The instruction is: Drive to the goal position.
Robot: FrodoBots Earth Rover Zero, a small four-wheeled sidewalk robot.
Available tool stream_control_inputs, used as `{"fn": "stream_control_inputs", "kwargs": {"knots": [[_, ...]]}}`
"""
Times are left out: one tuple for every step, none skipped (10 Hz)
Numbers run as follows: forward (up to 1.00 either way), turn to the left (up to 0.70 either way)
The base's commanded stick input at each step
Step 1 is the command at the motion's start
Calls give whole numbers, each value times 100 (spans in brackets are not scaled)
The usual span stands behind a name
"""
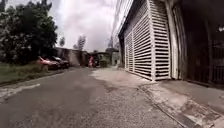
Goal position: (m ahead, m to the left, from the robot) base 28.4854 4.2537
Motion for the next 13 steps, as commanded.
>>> {"fn": "stream_control_inputs", "kwargs": {"knots": [[70, 0], [70, 0], [70, 0], [70, 0], [70, 0], [70, 0], [70, 0], [70, 0], [70, 0], [70, 0], [70, 0], [70, 0], [70, 0]]}}
